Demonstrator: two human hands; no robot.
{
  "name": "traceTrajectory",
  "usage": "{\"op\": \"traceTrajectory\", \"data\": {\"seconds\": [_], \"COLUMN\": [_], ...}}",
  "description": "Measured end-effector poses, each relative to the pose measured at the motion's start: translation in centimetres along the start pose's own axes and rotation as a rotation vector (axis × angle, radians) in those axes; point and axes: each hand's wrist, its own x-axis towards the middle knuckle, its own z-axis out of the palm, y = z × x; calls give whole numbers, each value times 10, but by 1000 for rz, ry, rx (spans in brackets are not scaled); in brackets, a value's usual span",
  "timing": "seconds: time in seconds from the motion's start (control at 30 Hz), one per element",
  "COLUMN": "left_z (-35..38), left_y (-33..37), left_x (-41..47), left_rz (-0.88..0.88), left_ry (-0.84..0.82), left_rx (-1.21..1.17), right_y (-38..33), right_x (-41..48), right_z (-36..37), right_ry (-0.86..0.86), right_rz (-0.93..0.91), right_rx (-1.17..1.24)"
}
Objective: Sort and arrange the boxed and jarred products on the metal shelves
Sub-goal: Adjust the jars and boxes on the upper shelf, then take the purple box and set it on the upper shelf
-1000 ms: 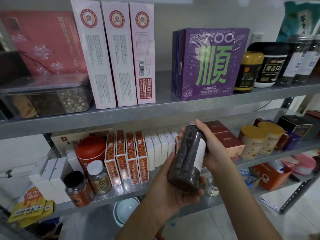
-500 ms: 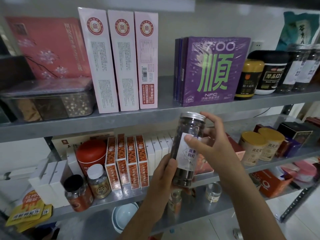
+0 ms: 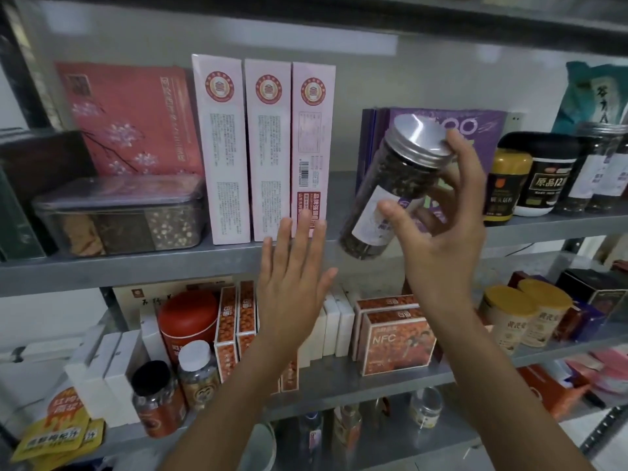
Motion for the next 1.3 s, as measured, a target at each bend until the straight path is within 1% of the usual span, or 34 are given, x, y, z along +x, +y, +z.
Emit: {"op": "traceTrajectory", "data": {"seconds": [0.1, 0.17, 0.3, 0.47, 0.6, 0.8, 0.93, 1.07, 1.2, 1.3], "left_z": [20, 32, 42, 45, 46, 45, 46, 45, 42, 42], "left_y": [-7, -8, -6, -6, -6, -6, -7, -7, -7, -6], "left_x": [2, -2, -4, -4, -4, -5, -4, -5, -4, -3], "left_rz": [-15, -17, -15, -12, -7, 3, 9, 20, 10, 3], "left_ry": [-63, -31, 43, 81, 70, 85, 100, 99, 104, 98], "left_rx": [190, 250, 315, 322, 307, 320, 327, 318, 285, 262], "right_y": [14, 26, 46, 64, 78, 88, 93, 94, 97, 100], "right_x": [9, 7, 4, 0, 3, 14, 14, 12, 20, 50], "right_z": [20, 31, 47, 63, 75, 89, 91, 88, 67, 34], "right_ry": [-13, -27, 26, 58, 169, 247, 255, 221, 188, 287], "right_rz": [-51, -67, -136, -176, -237, -206, -243, -259, -313, -316], "right_rx": [-103, -157, -219, -314, -520, -654, -721, -739, -694, -688]}}
